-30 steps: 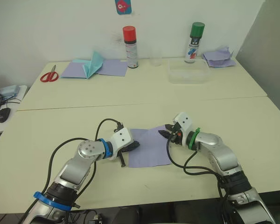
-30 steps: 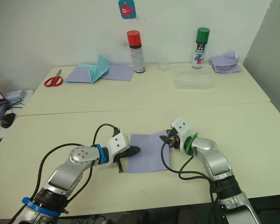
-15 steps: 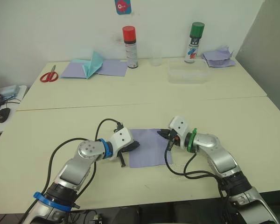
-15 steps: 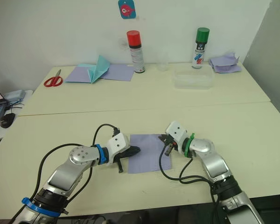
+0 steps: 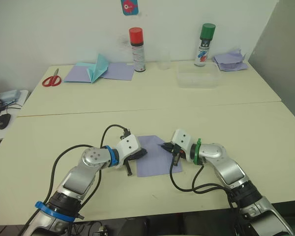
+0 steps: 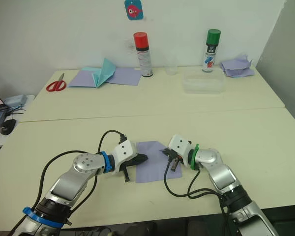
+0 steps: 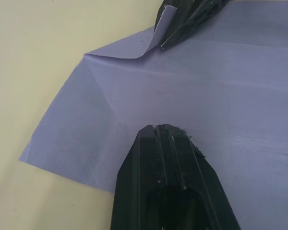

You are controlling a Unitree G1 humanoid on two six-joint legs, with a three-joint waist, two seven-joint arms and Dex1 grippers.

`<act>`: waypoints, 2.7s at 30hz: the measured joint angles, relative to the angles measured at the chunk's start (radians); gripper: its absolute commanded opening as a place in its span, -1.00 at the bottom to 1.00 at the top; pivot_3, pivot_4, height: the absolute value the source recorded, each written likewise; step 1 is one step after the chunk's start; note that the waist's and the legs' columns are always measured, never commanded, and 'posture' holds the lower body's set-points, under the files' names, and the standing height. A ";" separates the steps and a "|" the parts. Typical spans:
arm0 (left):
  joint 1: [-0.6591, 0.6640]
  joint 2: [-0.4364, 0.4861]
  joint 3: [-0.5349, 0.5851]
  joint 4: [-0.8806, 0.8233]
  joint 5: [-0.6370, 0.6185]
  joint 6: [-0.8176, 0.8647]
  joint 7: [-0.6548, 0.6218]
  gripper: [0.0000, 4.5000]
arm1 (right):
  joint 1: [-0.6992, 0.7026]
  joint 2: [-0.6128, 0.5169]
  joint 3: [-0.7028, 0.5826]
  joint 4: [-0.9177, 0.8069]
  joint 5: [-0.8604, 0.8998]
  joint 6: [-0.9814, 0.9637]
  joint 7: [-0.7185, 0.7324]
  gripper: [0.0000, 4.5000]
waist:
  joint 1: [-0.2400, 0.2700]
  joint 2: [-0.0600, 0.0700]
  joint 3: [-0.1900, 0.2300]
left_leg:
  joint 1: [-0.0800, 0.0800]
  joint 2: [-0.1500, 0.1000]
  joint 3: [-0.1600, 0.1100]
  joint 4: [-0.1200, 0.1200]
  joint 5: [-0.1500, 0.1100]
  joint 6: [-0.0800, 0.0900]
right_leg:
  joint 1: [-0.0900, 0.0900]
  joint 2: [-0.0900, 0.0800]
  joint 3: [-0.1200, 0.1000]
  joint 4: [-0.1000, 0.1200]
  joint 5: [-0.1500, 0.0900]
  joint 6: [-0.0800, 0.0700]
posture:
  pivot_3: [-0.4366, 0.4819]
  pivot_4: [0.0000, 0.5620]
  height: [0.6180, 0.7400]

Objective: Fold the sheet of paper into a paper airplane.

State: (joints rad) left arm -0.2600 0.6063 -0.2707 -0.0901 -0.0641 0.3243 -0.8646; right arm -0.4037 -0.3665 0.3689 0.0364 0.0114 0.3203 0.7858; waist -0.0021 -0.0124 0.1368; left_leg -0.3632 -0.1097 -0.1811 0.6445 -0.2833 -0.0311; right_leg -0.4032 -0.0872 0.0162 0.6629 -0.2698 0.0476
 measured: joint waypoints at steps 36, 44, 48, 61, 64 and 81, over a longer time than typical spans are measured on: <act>-0.029 -0.008 0.000 0.038 0.004 -0.020 -0.022 -1.00 | -0.020 -0.014 0.021 -0.031 -0.008 0.099 0.014 -0.99 | 0.001 0.000 0.000 | 0.001 0.001 0.000 0.000 0.000 0.000 | 0.000 0.000 0.000 0.000 0.000 0.000 | -0.05 -0.47 1.00; -0.182 -0.162 0.124 0.040 -0.209 0.196 -0.005 -1.00 | -0.021 -0.011 0.022 -0.029 -0.009 0.086 0.014 -0.99 | -0.001 -0.004 0.002 | -0.001 0.001 -0.001 0.001 0.001 -0.001 | 0.000 0.000 -0.001 0.000 0.000 0.000 | -0.05 -0.47 1.00; -0.246 -0.193 0.095 0.095 -0.180 0.177 0.015 -1.00 | -0.021 -0.008 0.028 -0.030 -0.009 0.080 0.016 -0.99 | -0.004 -0.003 0.002 | -0.001 0.000 0.000 0.001 0.001 -0.002 | -0.001 0.000 0.000 0.000 0.000 0.000 | -0.05 -0.47 1.00; -0.288 -0.224 -0.059 0.317 -0.014 0.045 0.004 -1.00 | -0.011 -0.007 0.027 -0.040 -0.010 0.084 0.003 -0.99 | -0.003 -0.004 0.002 | -0.001 0.000 -0.001 0.001 0.001 -0.002 | -0.001 0.000 -0.001 0.000 0.000 0.000 | -0.05 -0.47 1.00; -0.292 -0.222 -0.066 0.335 0.006 0.008 -0.001 -1.00 | -0.009 -0.005 0.025 -0.043 -0.008 0.088 -0.001 -0.82 | -0.003 -0.004 0.002 | -0.001 0.000 -0.001 0.001 0.001 -0.002 | -0.001 0.000 0.000 0.000 0.000 0.000 | -0.05 -0.47 1.00; -0.320 -0.238 -0.075 0.402 0.050 -0.075 -0.020 -1.00 | -0.008 -0.057 -0.086 -0.172 0.150 0.290 0.081 -0.42 | -0.001 -0.004 0.002 | -0.001 0.000 -0.001 0.001 0.001 -0.001 | -0.001 0.000 -0.001 0.000 0.000 0.000 | -0.05 -0.47 1.00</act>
State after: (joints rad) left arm -0.5795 0.3684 -0.3460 0.3117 -0.0145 0.2496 -0.8847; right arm -0.4118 -0.4238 0.2832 -0.1361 0.1611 0.6106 0.8666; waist -0.0029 -0.0164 0.1390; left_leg -0.3643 -0.1097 -0.1820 0.6453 -0.2826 -0.0325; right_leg -0.4043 -0.0873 0.0154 0.6630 -0.2698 0.0477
